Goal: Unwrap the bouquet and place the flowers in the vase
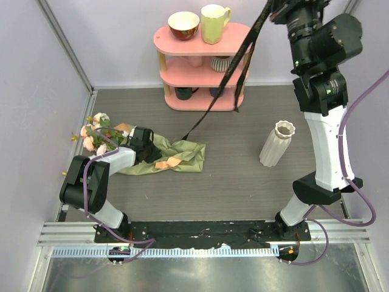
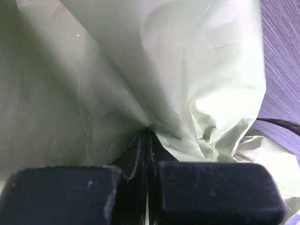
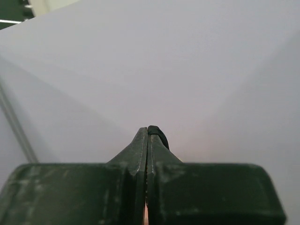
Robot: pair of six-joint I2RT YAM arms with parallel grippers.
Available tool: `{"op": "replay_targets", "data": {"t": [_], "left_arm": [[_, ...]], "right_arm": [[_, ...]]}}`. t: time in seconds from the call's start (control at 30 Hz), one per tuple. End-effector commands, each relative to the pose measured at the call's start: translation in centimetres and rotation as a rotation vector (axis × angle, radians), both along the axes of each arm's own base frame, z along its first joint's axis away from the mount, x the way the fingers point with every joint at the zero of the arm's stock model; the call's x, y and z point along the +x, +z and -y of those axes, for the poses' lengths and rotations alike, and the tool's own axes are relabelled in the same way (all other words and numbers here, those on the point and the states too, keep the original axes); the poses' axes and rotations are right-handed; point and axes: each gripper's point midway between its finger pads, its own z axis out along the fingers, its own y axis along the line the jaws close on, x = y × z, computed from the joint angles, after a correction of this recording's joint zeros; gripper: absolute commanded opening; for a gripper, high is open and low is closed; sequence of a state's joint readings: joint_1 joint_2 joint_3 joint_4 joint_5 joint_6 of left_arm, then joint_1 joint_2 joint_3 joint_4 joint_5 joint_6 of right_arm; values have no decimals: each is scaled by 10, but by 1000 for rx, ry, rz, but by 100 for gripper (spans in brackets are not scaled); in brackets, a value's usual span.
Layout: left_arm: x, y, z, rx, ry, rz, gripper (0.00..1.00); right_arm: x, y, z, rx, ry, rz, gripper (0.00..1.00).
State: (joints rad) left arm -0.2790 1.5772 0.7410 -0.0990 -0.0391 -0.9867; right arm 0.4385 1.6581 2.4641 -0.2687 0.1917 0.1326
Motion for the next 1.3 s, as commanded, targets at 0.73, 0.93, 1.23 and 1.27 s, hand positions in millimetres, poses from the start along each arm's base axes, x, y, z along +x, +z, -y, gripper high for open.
{"op": "replay_targets", "data": {"t": [0.73, 0.93, 1.23, 1.27], "left_arm": [[-18, -3, -11, 52, -25, -71, 0], [-12, 16, -10, 49, -30, -20, 0], [-2, 49, 1, -1, -69, 61, 0], [0, 54, 1, -5, -68, 81, 0]], "right_arm": [[108, -111, 229, 83, -536, -213, 1], [139, -238, 246, 67, -592, -434, 1], [131, -369, 253, 101, -611, -670, 1], [127, -390, 253, 110, -614, -712, 1]]}}
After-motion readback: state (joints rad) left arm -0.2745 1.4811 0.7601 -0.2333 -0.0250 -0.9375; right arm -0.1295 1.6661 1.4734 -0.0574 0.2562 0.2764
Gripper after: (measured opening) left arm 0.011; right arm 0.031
